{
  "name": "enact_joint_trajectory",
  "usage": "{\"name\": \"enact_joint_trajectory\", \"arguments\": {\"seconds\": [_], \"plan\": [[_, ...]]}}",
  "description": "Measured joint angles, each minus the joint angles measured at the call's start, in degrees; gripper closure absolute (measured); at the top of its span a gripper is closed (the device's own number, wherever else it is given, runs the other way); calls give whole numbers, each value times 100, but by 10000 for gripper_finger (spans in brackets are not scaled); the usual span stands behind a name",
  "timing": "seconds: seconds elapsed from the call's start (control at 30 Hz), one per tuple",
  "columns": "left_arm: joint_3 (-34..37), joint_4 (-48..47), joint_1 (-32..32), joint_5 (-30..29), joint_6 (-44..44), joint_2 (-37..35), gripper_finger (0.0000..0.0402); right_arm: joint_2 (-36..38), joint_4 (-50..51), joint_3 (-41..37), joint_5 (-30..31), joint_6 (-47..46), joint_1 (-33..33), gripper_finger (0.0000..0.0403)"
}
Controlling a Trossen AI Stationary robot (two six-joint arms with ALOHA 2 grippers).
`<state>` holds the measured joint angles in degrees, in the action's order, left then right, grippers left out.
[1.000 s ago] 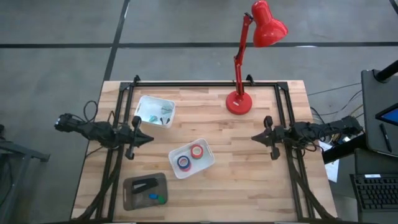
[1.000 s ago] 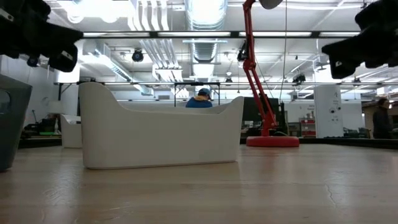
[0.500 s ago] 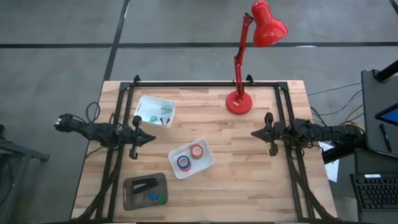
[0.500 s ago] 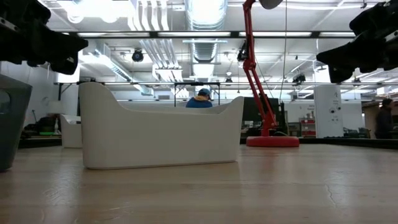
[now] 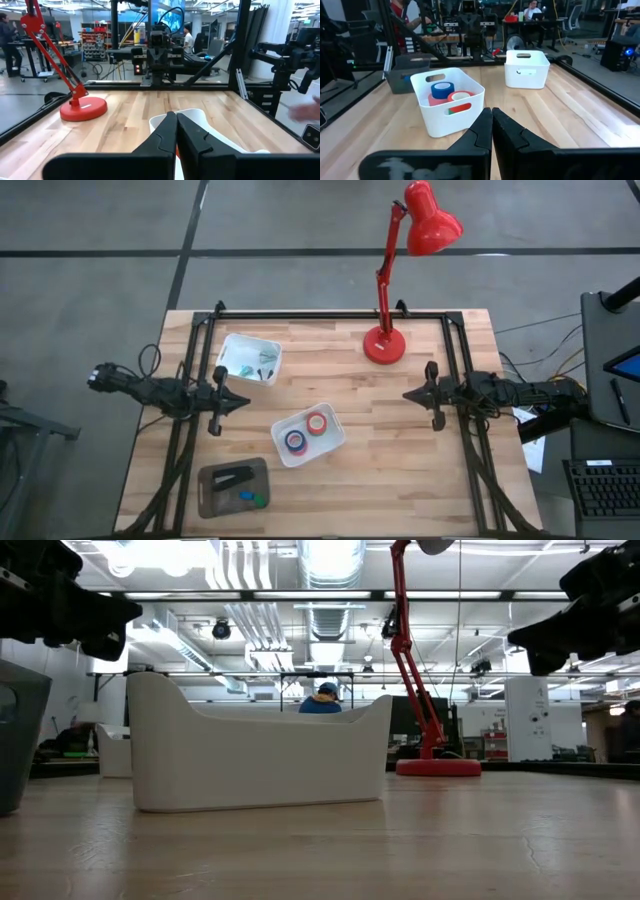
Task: Pick and place Stapler, Stapler remover, tape
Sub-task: Return to Home Position
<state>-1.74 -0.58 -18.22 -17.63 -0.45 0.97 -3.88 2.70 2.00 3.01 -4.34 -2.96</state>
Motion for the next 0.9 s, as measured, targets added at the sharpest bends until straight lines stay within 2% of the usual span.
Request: {"name": "enact_joint_trajectory", "arguments": {"seconds": [0.9], "plan": [[11, -2, 0, -7, 0, 13, 392, -4, 7, 0, 4, 1, -2, 394]]}}
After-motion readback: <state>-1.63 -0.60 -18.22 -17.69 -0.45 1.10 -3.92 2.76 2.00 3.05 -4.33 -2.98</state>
